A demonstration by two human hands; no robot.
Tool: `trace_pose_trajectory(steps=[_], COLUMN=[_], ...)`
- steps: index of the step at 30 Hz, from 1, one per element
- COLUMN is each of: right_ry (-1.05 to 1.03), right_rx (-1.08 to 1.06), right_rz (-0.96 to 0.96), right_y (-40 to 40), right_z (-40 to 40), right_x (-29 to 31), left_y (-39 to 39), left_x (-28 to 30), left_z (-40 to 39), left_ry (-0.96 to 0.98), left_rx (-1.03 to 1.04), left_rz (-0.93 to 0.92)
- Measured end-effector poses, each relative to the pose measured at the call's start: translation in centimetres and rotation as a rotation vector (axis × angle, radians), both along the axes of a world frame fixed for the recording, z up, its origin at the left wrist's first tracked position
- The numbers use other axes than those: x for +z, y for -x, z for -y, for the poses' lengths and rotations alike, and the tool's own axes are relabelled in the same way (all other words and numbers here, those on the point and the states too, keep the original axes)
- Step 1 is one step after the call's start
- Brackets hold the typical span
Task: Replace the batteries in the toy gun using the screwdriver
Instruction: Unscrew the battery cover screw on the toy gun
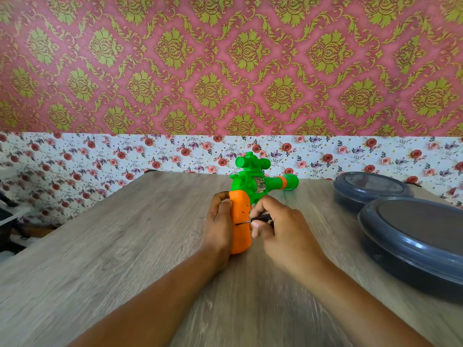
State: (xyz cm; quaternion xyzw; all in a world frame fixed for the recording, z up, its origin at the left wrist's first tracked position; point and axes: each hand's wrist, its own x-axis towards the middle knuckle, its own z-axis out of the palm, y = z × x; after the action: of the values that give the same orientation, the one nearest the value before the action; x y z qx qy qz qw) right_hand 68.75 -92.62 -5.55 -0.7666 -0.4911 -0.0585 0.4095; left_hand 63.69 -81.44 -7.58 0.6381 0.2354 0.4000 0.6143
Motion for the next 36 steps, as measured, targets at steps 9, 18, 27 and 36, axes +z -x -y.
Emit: trace_pose_trajectory(steps=[9,18,27,36], right_ry=[0.192,0.05,0.047,0.136], right_rx=[-0.188,-0.04,-0.035,-0.092], right_rz=[0.284,0.269,0.242,0.3], right_y=[0.98,1.1,0.9,0.6], right_z=[0.59,0.48,0.47,0.24], right_x=[0.43,0.4,0.21,-0.01], left_y=[0.09,0.07,0.02,0.03], left_x=[-0.11,0.01,-0.26,-0.24], left_z=[-0.12,0.02,-0.17,-0.2], left_ry=[0.012,-0.005,0.008,0.06], left_rx=[-0.019,0.009,-0.012,-0.033], left_rz=[-0.007,-0.037,-0.021,0.006])
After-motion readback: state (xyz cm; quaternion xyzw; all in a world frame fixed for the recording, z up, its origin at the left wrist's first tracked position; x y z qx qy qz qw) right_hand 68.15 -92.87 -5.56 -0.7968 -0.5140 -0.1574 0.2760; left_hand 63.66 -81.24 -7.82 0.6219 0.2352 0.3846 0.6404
